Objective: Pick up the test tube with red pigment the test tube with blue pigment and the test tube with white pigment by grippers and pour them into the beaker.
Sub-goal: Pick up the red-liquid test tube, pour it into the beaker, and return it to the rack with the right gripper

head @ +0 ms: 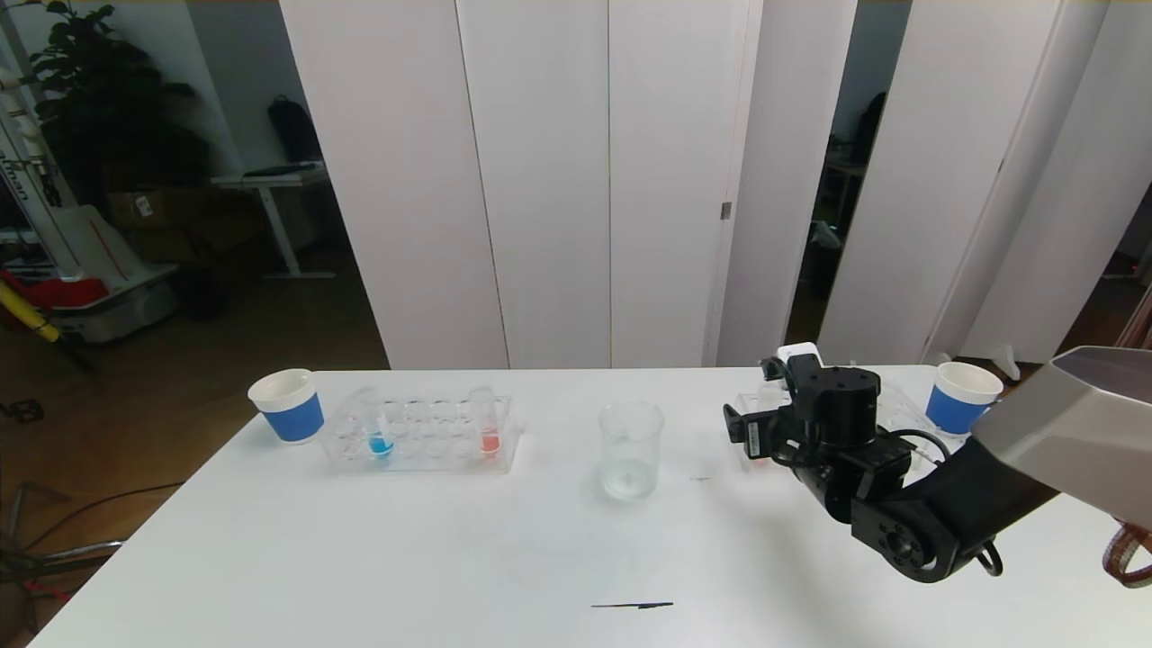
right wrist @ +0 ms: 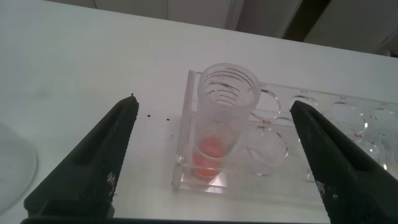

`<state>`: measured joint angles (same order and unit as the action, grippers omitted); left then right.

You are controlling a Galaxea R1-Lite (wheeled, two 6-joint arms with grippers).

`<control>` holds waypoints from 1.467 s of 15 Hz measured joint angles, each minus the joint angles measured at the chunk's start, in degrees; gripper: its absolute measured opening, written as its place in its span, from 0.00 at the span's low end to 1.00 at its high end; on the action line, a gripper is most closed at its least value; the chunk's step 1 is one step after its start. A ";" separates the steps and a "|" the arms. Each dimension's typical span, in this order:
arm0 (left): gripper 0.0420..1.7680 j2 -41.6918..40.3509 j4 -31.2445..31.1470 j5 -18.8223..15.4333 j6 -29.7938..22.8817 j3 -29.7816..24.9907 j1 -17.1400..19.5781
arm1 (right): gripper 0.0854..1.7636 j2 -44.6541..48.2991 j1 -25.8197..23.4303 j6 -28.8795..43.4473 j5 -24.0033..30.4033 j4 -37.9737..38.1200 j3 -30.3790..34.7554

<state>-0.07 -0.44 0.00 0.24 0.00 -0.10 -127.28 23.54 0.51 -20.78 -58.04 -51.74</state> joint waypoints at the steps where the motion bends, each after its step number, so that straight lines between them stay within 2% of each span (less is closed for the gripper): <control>1: 0.99 0.00 0.00 0.00 -0.02 0.00 0.00 | 0.99 -0.17 0.00 0.00 0.00 0.02 -0.27; 3: 0.99 0.00 0.00 0.00 -0.02 0.00 0.00 | 0.99 -0.63 0.00 0.00 0.00 0.10 -0.77; 4: 0.99 0.00 0.00 0.00 -0.02 0.00 0.00 | 0.93 -0.83 0.00 0.04 0.01 0.16 -1.05; 5: 0.99 0.00 0.00 0.00 -0.02 0.00 0.00 | 0.77 -1.00 0.00 0.15 0.10 0.33 -1.29; 7: 0.99 0.00 0.00 0.00 -0.02 0.00 0.00 | 0.27 -1.49 0.00 0.22 0.69 0.27 -1.62; 8: 0.99 0.00 0.00 0.00 -0.06 0.00 -0.04 | 0.19 -1.66 0.10 0.41 0.87 0.24 -1.88; 10: 0.99 0.00 0.02 0.00 -0.02 0.00 -0.06 | 0.33 -2.01 0.11 0.63 0.91 0.33 -2.28; 11: 0.99 0.00 0.02 0.00 -0.02 0.00 0.00 | 0.30 -2.18 0.07 0.63 0.94 0.29 -2.43; 22: 0.99 0.00 0.00 0.00 -0.02 0.00 0.00 | 0.30 -1.90 -0.12 0.85 0.98 0.38 -3.08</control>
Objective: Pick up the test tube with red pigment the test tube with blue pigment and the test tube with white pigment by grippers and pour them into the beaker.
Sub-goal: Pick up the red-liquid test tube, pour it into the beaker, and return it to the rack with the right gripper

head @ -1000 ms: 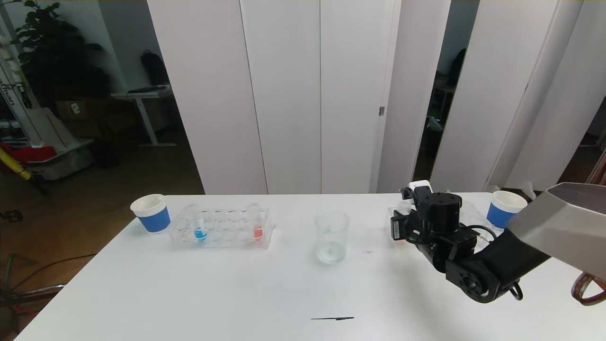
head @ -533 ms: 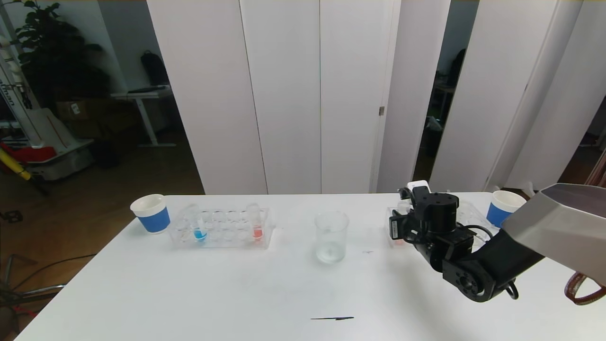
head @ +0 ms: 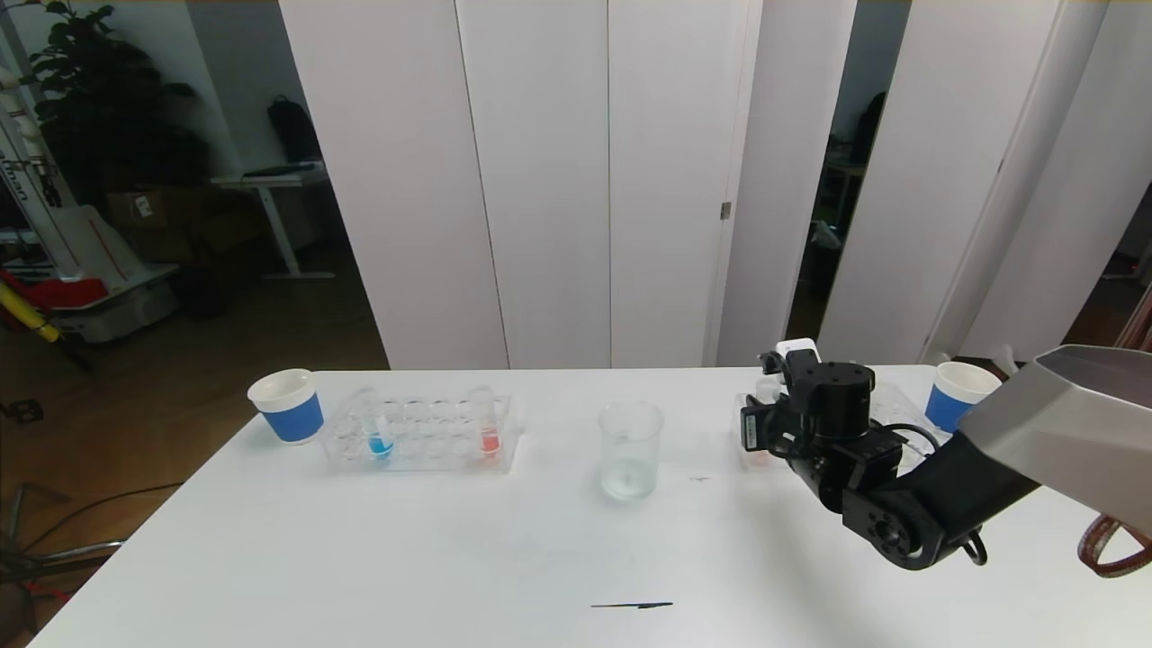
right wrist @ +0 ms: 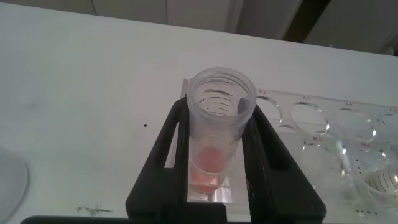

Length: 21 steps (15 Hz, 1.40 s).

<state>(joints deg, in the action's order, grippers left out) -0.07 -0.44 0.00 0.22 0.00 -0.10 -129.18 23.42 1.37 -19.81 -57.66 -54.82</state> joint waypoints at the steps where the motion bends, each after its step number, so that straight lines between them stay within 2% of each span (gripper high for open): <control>1: 0.99 0.00 0.00 0.00 -0.01 0.00 0.00 | 0.30 0.44 -0.10 0.01 0.07 -0.20 -0.06; 8: 0.99 0.00 0.00 0.00 0.02 0.00 0.00 | 0.30 4.66 -0.88 0.00 0.18 0.00 -2.07; 11: 0.99 0.00 0.00 0.00 0.00 0.00 0.00 | 0.30 5.78 -1.51 -0.43 0.57 2.90 -7.83; 13: 0.99 0.00 0.00 0.00 -0.01 0.00 0.00 | 0.30 6.06 -1.78 -0.62 1.12 9.13 -13.20; 18: 0.99 0.00 0.00 0.00 -0.01 0.00 0.00 | 0.30 5.58 -2.41 -0.38 9.01 23.45 -27.48; 21: 0.99 0.00 0.00 0.00 0.00 0.00 0.00 | 0.30 4.84 -2.73 -0.82 22.81 24.67 -31.34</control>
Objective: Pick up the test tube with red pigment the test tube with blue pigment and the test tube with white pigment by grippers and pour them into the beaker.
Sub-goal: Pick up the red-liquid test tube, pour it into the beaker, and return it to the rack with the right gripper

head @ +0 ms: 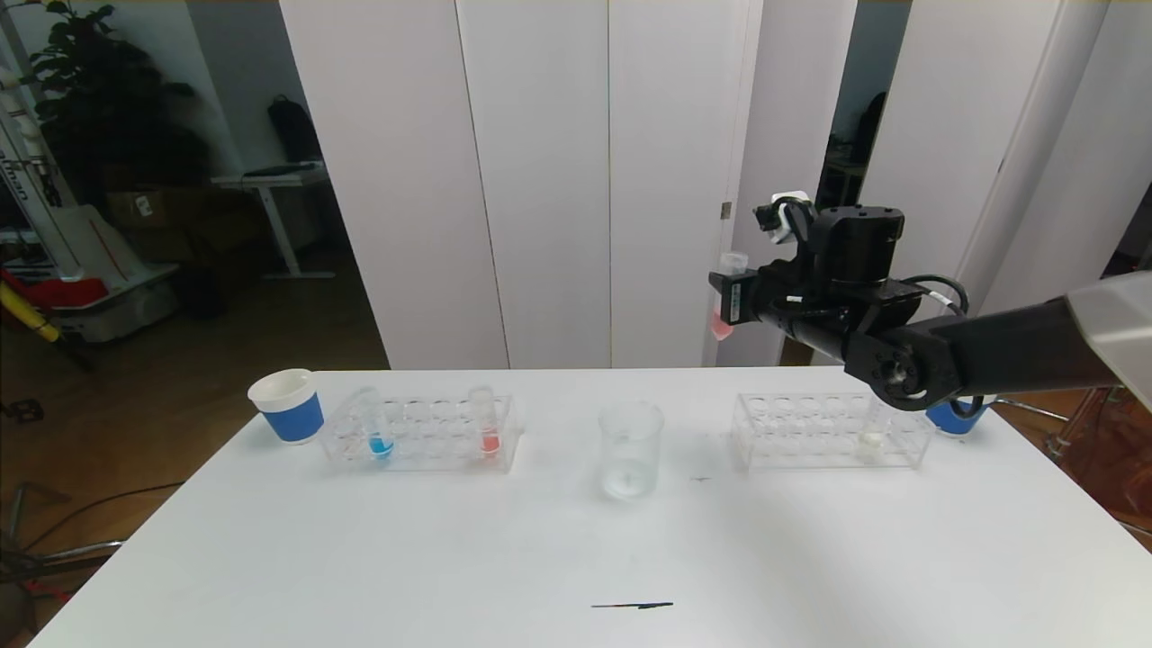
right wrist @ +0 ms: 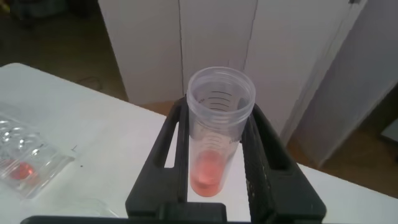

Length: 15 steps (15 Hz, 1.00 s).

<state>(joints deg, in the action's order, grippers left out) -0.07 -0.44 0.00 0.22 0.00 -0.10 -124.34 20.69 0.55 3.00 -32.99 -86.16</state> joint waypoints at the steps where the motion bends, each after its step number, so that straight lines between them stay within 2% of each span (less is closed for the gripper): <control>1: 0.99 0.00 0.00 0.00 0.00 0.00 0.00 | 0.30 -0.13 -0.05 -0.73 3.00 0.02 -0.57; 4: 0.99 0.00 0.00 0.00 -0.01 0.00 0.00 | 0.30 -0.29 -0.11 -5.03 12.73 -0.06 -1.18; 6: 0.99 0.00 0.00 0.00 -0.01 0.00 0.00 | 0.30 -0.38 -0.07 -12.34 16.63 -0.06 -1.10; 8: 0.99 0.00 0.00 0.00 0.00 0.00 0.00 | 0.30 -0.63 0.32 -19.94 17.47 -0.06 -0.74; 11: 0.99 0.00 0.00 0.00 0.00 0.00 0.00 | 0.30 -1.01 0.98 -27.03 17.55 -1.07 -0.05; 15: 0.99 0.00 0.00 0.00 0.02 0.00 0.00 | 0.30 -1.76 1.80 -30.81 17.79 -12.37 2.65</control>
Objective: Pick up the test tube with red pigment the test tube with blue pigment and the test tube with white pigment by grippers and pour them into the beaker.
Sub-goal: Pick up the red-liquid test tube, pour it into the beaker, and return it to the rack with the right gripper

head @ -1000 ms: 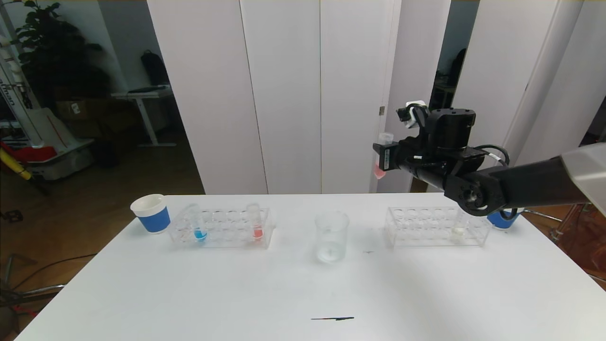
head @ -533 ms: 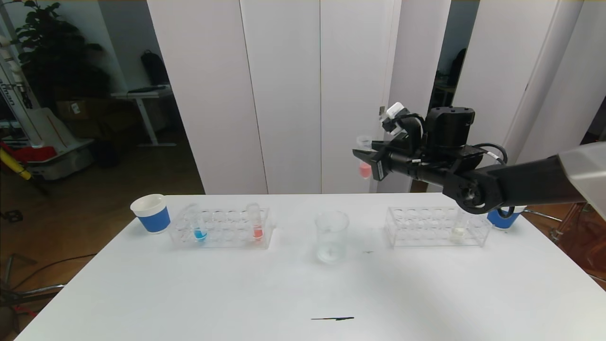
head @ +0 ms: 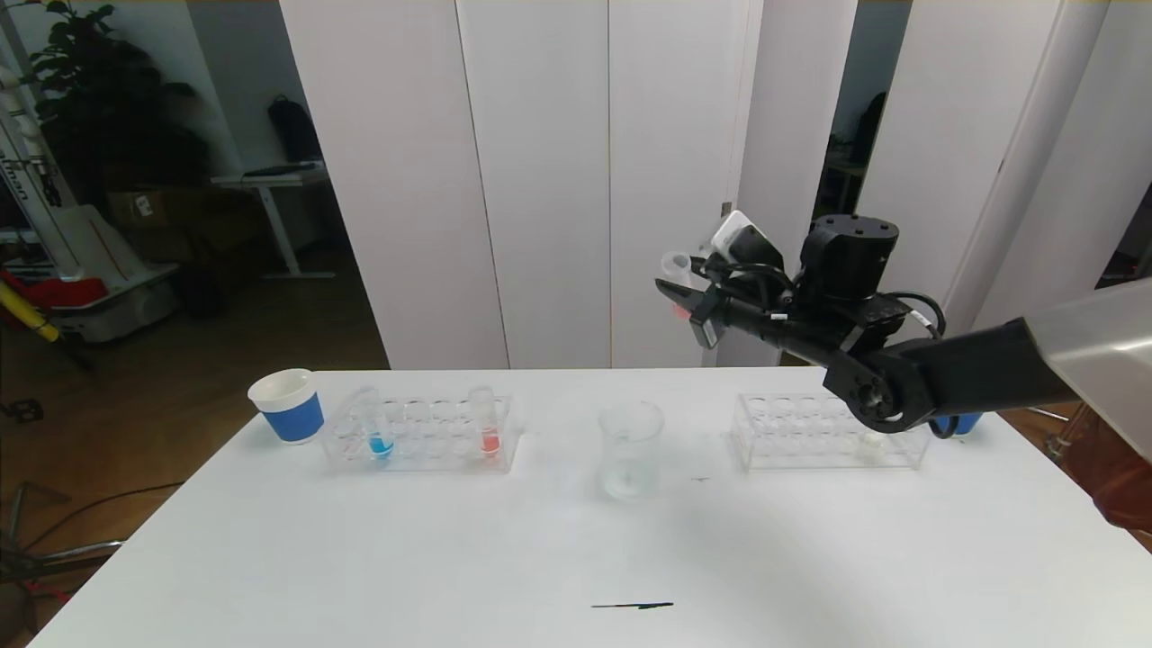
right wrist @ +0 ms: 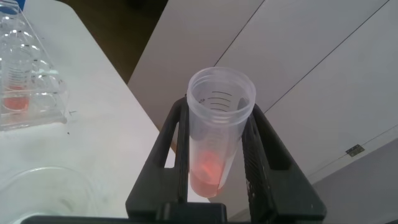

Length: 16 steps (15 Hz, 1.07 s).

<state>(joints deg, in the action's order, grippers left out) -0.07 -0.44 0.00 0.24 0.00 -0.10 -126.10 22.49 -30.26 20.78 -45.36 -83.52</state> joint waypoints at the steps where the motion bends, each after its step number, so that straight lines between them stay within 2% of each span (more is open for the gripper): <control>1: 0.99 0.00 0.00 0.00 -0.02 0.00 0.00 | 0.30 -0.30 0.29 -0.63 0.27 -3.12 1.08; 5: 0.99 0.00 0.00 0.00 -0.04 0.00 0.00 | 0.30 -1.29 1.21 -5.49 1.07 -6.56 3.30; 9: 0.99 0.00 0.00 0.00 -0.04 0.00 0.00 | 0.30 -1.49 1.10 -10.81 7.02 -6.49 4.13; 12: 0.99 0.00 0.00 0.00 -0.04 0.00 0.00 | 0.30 -1.68 0.11 -15.54 12.04 -4.83 4.17; 16: 0.99 0.00 0.00 0.00 -0.04 0.00 0.00 | 0.30 -1.93 -1.90 -26.75 16.53 1.51 2.32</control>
<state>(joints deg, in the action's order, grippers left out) -0.07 -0.44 0.00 0.21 0.00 -0.10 -128.03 20.59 -57.00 37.32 -43.85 -81.20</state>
